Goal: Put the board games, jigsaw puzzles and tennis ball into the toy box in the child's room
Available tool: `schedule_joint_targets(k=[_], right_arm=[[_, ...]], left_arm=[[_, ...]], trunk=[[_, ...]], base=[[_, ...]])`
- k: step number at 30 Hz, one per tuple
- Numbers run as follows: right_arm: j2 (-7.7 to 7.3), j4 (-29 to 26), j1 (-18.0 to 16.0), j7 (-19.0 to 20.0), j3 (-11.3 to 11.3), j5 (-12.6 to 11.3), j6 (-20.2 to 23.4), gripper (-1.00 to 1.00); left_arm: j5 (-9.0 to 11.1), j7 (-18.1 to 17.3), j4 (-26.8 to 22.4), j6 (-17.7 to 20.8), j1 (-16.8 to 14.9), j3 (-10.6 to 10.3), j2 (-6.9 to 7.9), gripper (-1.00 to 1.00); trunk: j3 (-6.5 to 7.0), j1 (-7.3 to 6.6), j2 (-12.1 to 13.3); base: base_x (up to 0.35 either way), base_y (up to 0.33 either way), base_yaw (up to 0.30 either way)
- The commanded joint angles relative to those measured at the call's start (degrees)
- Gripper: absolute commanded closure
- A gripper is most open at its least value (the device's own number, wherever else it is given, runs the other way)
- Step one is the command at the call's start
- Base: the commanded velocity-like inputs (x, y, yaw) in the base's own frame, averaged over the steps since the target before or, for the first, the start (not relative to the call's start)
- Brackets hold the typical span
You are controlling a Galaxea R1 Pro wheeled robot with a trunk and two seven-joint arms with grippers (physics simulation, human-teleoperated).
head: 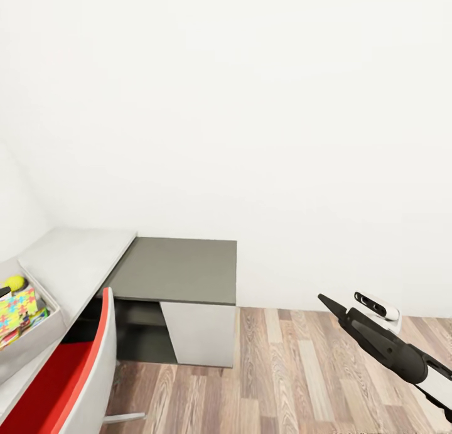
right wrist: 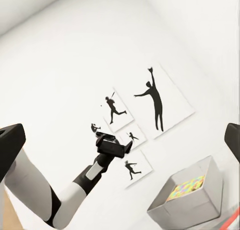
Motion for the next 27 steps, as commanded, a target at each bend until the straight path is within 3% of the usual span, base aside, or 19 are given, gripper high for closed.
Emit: schedule_joint_targets(k=[1,12,16,21,23,27], right_arm=[[-0.08,-0.1,-0.2,0.1,0.3,-0.4,-0.6,-1.0],[0.04,-0.2,-0.2,-0.3,0.4,-0.3,-0.8,-1.0],[0.18,-0.2,-0.2,-0.5,0.4,-0.2,-0.7,-1.0],[0.55,-0.1,-0.2,-1.7,0.3,-0.2,-0.6,-1.0],[0.63,-0.1,-0.2,-2.8,0.3,-0.2,-0.6,-1.0],[0.73,0.0,-0.2,-5.4,0.3,0.0,-0.6,-1.0]], left_arm=[[0.0,-0.2,-0.1,0.6,0.0,0.0,0.0,-1.0],[0.0,-0.2,-0.2,0.6,0.0,-0.5,-0.13,-1.0],[0.0,-0.2,-0.3,0.6,0.0,-1.6,-0.19,-1.0],[-0.1,-0.2,-1.1,0.3,-0.2,-8.5,-0.21,-1.0],[-0.1,-0.2,-1.4,-0.6,-0.6,-12.6,-0.22,-1.0],[-0.1,-0.2,-1.6,-1.5,-1.0,-17.2,-0.35,-1.0]], trunk=[[-0.04,0.04,-0.1],[0.92,0.04,-0.1],[1.28,0.04,-0.1],[1.72,0.04,-0.1],[1.89,0.04,-0.1],[2.25,0.04,-0.1]], base=[[0.0,-0.084,-0.135],[0.0,-0.019,-0.095],[0.0,-0.001,-0.084],[0.0,0.0,-0.085],[0.0,0.0,-0.101],[0.0,0.0,-0.116]])
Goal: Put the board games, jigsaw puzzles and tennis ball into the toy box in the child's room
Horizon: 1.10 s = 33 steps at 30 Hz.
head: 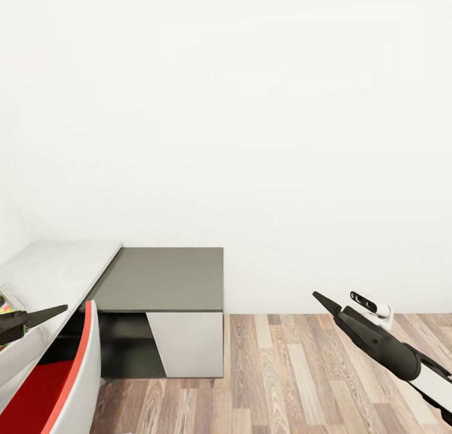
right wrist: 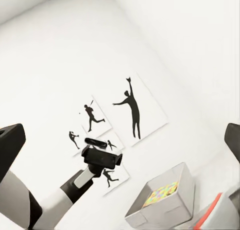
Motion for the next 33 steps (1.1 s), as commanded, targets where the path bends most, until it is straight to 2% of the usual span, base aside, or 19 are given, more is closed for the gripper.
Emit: schedule_joint_targets(k=[1,4,5,7,9,10,11,13,15,18,23,26,30,33], right_arm=[[-0.04,0.1,-0.2,-1.2,0.3,-0.2,-0.5,-1.0],[0.03,0.2,-0.2,-4.4,0.3,1.1,-0.3,-1.0],[0.08,0.1,-0.2,-6.2,0.3,1.8,-0.2,-1.0],[0.29,0.0,-0.2,-8.6,0.3,2.9,-0.1,-1.0],[0.71,0.0,-0.2,-11.1,0.3,4.1,0.0,-1.0],[0.88,0.1,-0.2,-11.7,0.3,4.3,0.1,-1.0],[1.32,0.1,-0.2,-12.8,0.3,4.6,0.2,-1.0],[2.0,0.2,-0.2,-14.4,0.2,4.9,0.3,-1.0],[2.43,0.2,-0.2,-16.2,0.2,5.0,0.3,-1.0],[2.7,0.2,-0.2,-18.9,0.2,5.1,0.3,-1.0],[2.82,0.4,-0.3,-28.9,0.1,5.2,1.9,-1.0],[2.81,0.5,-0.3,-33.2,-0.2,5.2,3.9,-1.0],[2.57,0.7,-0.2,-43.3,-1.2,5.2,6.8,-1.0],[2.16,0.6,-0.2,-48.9,-1.2,5.3,8.0,-1.0]], left_arm=[[0.0,-0.2,-0.1,0.5,-0.3,-1.4,-0.29,-1.0],[-0.1,-0.2,-0.2,0.4,-1.4,-4.1,-1.39,-1.0],[-0.3,0.5,-0.3,0.3,-2.3,-5.4,-2.3,-1.0],[-0.5,3.1,-0.3,0.3,-3.7,-7.7,-4.21,-1.0],[-0.6,7.2,-0.3,0.3,-5.6,-10.3,-7.05,-1.0],[-0.7,8.2,-0.3,0.3,-6.1,-10.9,-7.74,-1.0],[-0.7,10.1,-0.3,0.5,-6.9,-12.1,-9.05,-1.0],[-0.7,12.9,-0.3,0.8,-8.1,-13.8,-10.57,-1.0],[-0.7,15.6,-0.3,1.0,-8.8,-15.0,-11.4,-1.0],[-0.8,19.2,0.0,1.3,-9.8,-16.1,-12.04,-1.0],[-0.6,32.5,1.3,2.8,-14.5,-18.1,-13.61,-1.0],[-0.5,37.5,2.4,3.0,-15.1,-18.3,-14.07,-1.0],[-0.4,46.5,5.4,3.1,-15.6,-18.5,-15.93,-1.0],[-0.4,51.7,7.3,3.0,-15.6,-18.5,-16.58,-1.0]], trunk=[[-0.04,0.04,-0.1],[0.22,0.04,-0.1],[0.31,0.04,-0.1],[0.49,0.04,-0.1],[0.67,0.04,-0.1],[0.75,0.04,-0.1],[0.84,0.04,-0.1],[1.02,0.04,-0.1],[1.2,0.04,-0.1],[1.46,0.04,-0.1],[1.9,0.04,-0.1],[2.17,0.04,-0.1],[2.52,0.04,-0.1],[2.78,0.04,-0.1]], base=[[0.0,0.0,-0.123],[0.0,0.0,-0.127],[0.0,0.0,-0.13],[0.0,0.0,-0.132],[0.0,0.0,-0.135],[0.0,0.0,-0.137],[0.0,0.0,-0.138],[0.0,0.0,-0.139],[0.0,0.0,-0.139],[0.0,0.0,-0.14],[0.0,0.0,-0.14],[0.0,0.0,-0.14],[0.0,0.0,-0.141],[0.0,0.0,-0.142]])
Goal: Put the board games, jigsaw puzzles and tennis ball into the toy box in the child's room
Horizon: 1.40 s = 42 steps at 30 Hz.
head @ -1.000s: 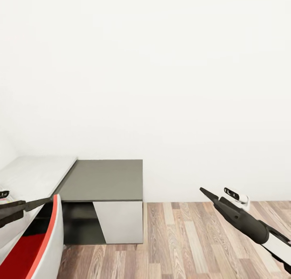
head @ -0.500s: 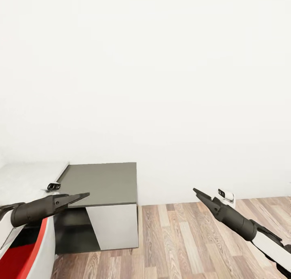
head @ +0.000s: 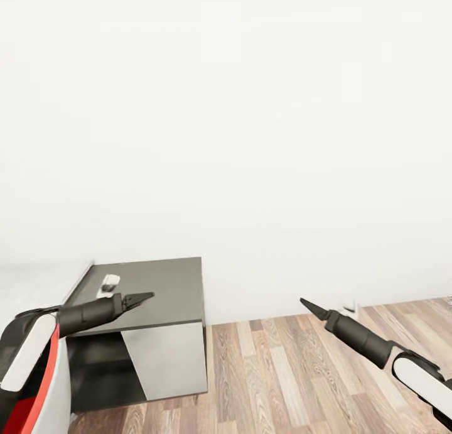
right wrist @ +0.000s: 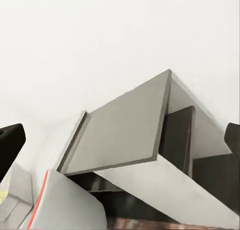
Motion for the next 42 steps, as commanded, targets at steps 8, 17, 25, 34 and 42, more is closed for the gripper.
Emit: schedule_joint_targets(k=[8,17,25,34,42], right_arm=[[0.73,0.2,-0.1,-23.6,1.6,9.6,2.5,-1.0],[11.57,2.5,-0.1,-51.1,11.5,22.1,3.1,-1.0],[15.84,4.2,-0.1,-53.9,13.4,27.0,2.7,-1.0],[16.44,6.6,-0.1,-53.6,13.3,26.8,2.7,-1.0],[16.71,7.0,-0.1,-53.5,13.4,26.6,2.8,-1.0]], left_arm=[[-0.3,18.3,5.6,-0.3,-0.1,0.0,-4.33,-1.0],[-2.1,38.8,12.7,-3.5,0.7,-0.3,-11.05,-1.0],[-10.0,41.0,20.7,-10.5,1.0,-0.3,-11.53,-1.0],[-11.5,41.1,24.6,-15.0,1.0,-0.4,-11.29,-1.0],[-11.7,41.0,26.9,-16.4,1.0,-0.4,-11.49,-1.0]], trunk=[[0.57,0.04,-0.1],[1.18,0.04,-0.1],[1.24,0.04,-0.1],[1.24,0.04,-0.1],[1.36,0.04,-0.1]], base=[[0.0,0.0,-0.144],[0.0,0.0,-0.117],[0.0,0.0,-0.009],[0.0,0.0,0.0],[0.0,0.0,0.026]])
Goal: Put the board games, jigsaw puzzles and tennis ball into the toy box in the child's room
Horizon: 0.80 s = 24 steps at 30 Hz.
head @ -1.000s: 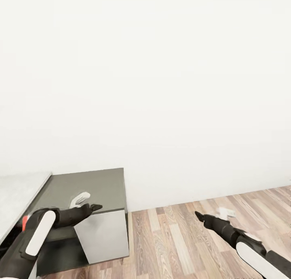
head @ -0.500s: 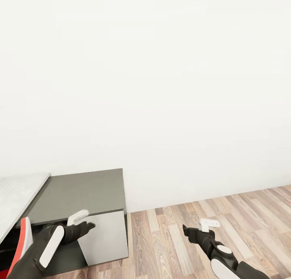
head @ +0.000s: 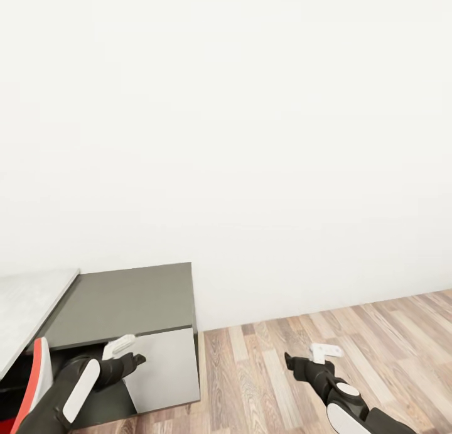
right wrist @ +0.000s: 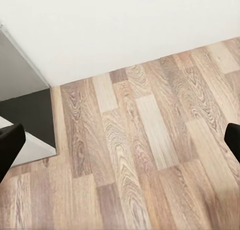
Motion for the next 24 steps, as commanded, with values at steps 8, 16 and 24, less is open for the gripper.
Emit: schedule_joint_targets(k=[8,16,24], right_arm=[[4.15,1.7,-0.1,-1.0,0.8,0.2,0.6,-1.0],[8.63,5.4,-0.1,-0.9,0.9,0.5,0.8,-1.0],[9.52,9.9,-0.1,-0.4,1.1,0.4,0.4,-1.0]], left_arm=[[-2.1,0.4,5.3,-5.3,0.0,-2.8,-0.2,-1.0],[-3.3,0.4,10.8,-9.5,0.0,-4.8,-0.31,-1.0],[-3.3,0.4,11.7,-10.0,0.0,-5.0,-0.43,-1.0]], trunk=[[0.2,0.04,-0.1],[0.65,0.04,-0.1],[1.28,0.04,-0.1]], base=[[0.0,0.0,0.075],[-0.002,-0.084,0.114],[-0.014,-0.084,0.166]])
